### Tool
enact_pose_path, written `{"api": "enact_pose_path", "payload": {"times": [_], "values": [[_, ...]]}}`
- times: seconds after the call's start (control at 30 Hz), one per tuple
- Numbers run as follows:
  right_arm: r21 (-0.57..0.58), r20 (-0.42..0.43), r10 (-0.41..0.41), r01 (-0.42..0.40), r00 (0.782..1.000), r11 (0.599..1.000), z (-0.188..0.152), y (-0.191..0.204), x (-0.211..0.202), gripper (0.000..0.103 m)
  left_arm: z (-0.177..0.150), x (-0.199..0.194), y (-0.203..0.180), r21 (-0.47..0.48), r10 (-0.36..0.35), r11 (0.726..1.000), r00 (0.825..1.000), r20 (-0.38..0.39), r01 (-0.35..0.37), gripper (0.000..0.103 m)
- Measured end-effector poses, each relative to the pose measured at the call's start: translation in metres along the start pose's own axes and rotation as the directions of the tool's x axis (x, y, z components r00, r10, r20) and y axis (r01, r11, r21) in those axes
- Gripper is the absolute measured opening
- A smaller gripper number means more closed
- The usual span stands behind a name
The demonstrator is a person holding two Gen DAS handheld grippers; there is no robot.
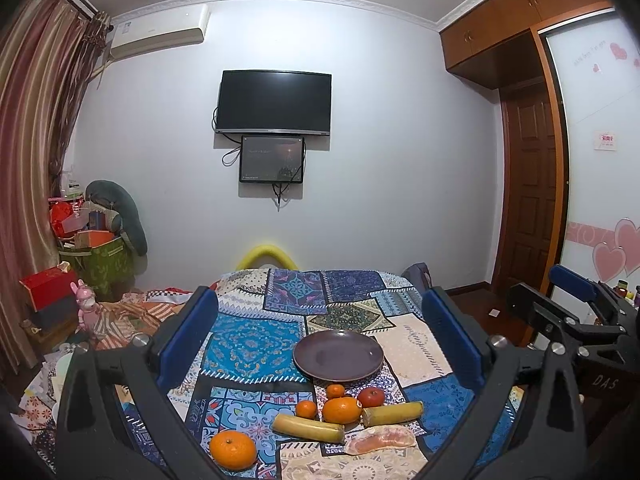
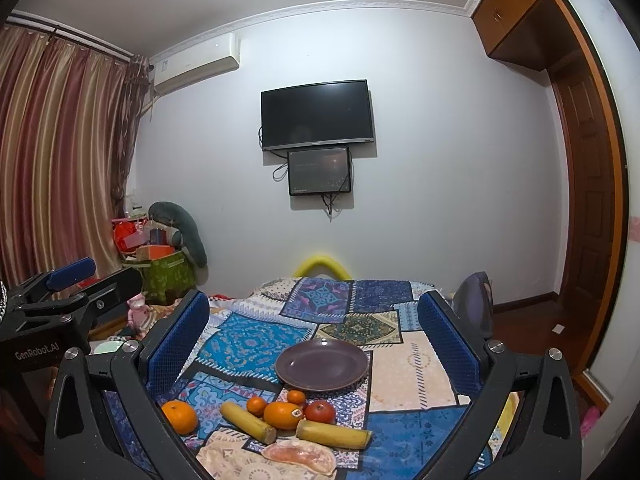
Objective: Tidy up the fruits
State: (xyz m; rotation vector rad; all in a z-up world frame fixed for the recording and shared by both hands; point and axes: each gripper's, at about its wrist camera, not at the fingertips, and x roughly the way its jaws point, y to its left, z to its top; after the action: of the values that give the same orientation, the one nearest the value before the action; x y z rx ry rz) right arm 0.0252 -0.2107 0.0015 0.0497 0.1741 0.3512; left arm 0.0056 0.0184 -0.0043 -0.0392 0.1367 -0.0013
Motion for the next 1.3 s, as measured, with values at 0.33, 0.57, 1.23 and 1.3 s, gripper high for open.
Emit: {"api": "enact_pose_path", "payload": {"times": [0.33,0.57,1.23,1.3], "values": [[0.007,0.004,0.003,-0.003,1.000,1.000,-0.003,-0.001,0.000,0.103,0.000,0.005,-0.013,0.008,-0.001,1.000,1.000,0.003,0.001,0.103],[0.009,0.008,0.004,-0.004,1.000,1.000,-0.004,-0.002,0.001,0.103,-0.001,0.004,-0.014,0.006,-0.001,1.000,1.000,0.001,0.001,0.103],[0.018,0.016,0.004,-0.004,1.000,1.000,-0.008,-0.003,0.000,0.103,-0.001,0.003,-0.017,0.005,-0.006,1.000,1.000,-0.001,0.006,0.103],[0.020,0.015,0.005,-0.006,1.000,1.000,-0.009,-0.003,0.001,0.103,-0.001,0.004,-0.017,0.004,-0.006,1.000,1.000,-0.001,0.006,0.103]]}}
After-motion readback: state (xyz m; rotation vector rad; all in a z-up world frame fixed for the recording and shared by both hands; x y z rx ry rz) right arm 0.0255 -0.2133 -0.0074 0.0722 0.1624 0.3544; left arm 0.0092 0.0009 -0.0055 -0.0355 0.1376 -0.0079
